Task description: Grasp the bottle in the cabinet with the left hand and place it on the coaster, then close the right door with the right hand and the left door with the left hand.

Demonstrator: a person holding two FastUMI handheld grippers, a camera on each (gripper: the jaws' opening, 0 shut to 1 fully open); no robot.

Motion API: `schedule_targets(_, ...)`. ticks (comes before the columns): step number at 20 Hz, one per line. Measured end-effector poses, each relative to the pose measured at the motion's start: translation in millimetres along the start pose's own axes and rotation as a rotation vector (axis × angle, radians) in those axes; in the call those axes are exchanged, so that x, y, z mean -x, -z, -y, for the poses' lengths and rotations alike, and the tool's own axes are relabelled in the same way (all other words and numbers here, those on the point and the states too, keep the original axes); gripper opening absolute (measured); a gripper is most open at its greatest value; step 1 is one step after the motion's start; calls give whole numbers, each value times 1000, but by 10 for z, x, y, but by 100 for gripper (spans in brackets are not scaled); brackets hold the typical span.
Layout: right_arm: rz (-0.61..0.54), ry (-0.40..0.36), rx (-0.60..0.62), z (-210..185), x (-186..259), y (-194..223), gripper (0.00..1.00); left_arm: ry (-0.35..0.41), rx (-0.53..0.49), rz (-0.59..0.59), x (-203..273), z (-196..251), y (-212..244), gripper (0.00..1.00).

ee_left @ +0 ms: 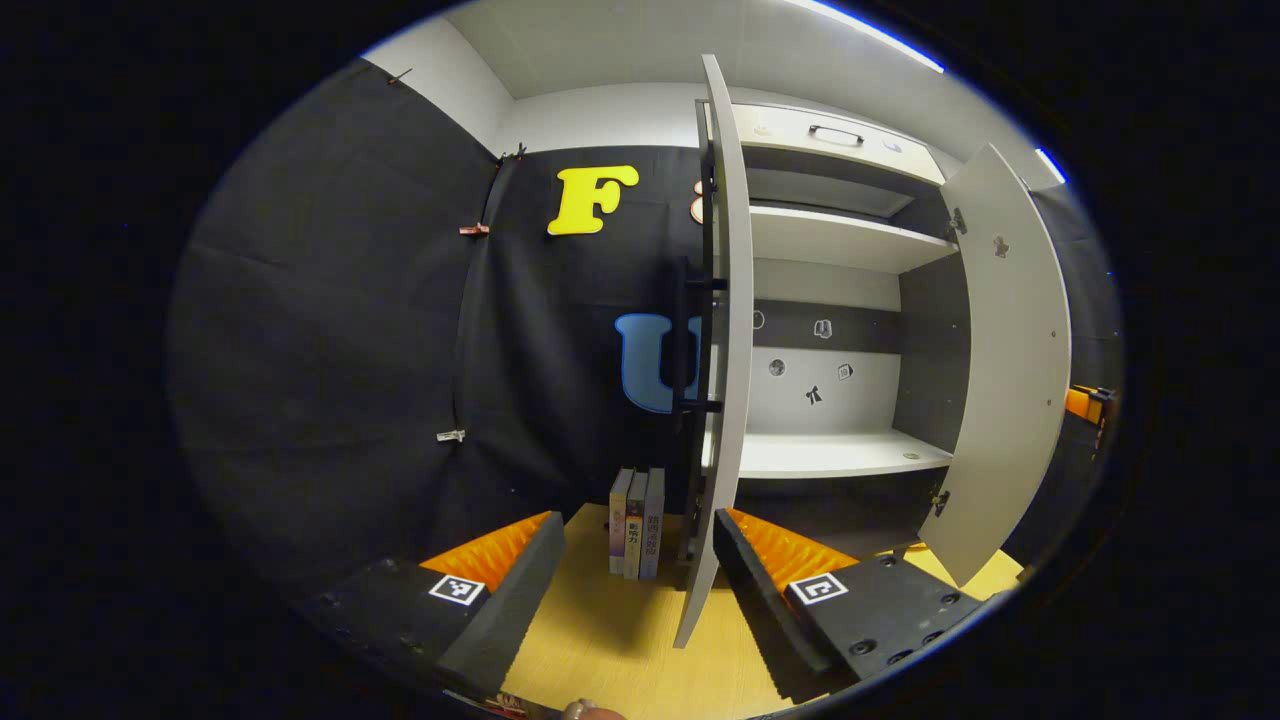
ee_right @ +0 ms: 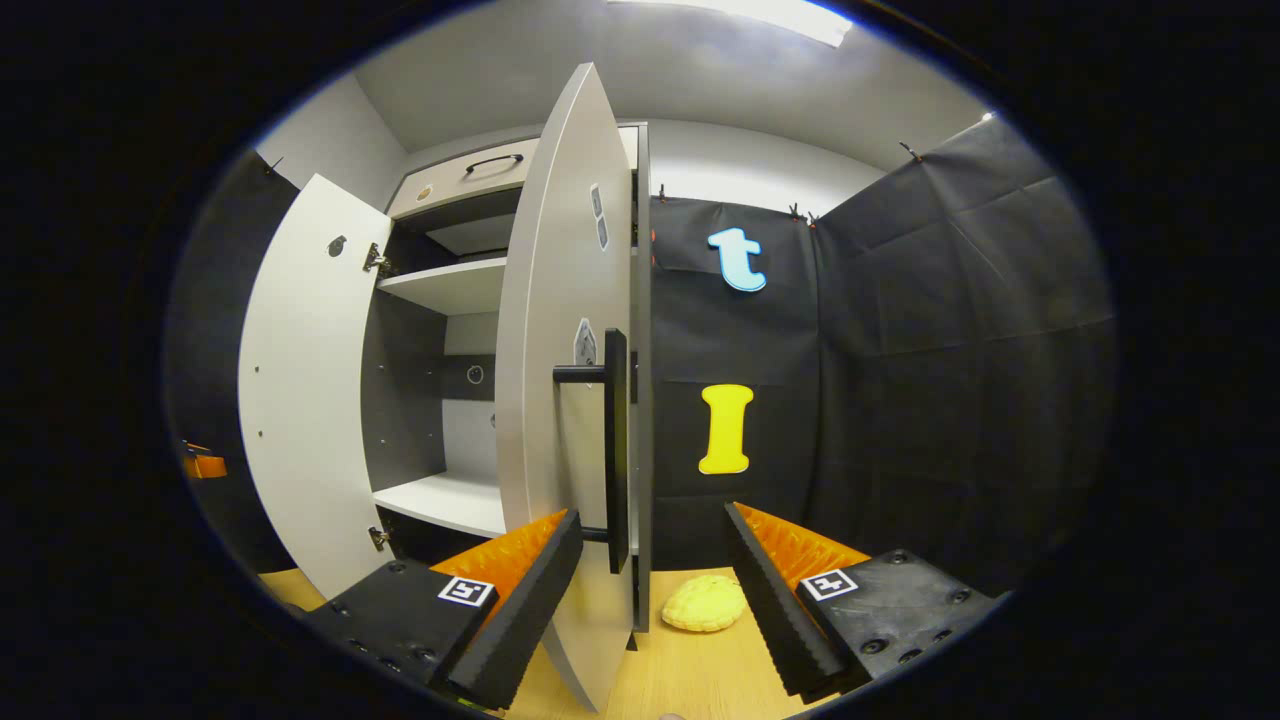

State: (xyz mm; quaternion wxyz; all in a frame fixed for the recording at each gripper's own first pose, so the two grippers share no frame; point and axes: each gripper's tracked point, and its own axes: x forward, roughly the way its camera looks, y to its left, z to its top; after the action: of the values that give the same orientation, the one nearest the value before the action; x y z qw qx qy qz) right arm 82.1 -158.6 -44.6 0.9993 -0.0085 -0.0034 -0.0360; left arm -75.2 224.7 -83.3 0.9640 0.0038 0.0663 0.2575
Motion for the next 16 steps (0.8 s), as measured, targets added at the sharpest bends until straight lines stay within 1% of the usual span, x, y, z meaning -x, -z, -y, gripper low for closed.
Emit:
schedule_targets(4, -5, -70, 2, -249, -72, 21, 95, -12, -22, -11, -15, 3, 16, 95)
schedule_targets(7, -8, -125, -30, -512, -201, 48, 95, -21, -22, -11, -26, 3, 22, 95)
schedule_targets(10, -2, -176, -24, -684, -312, 59, 96, -27, -15, -12, -36, -3, 25, 95)
schedule_targets(16, 4, -226, -23, -953, -467, 81, 95, -40, 1, -14, -93, -29, 34, 95)
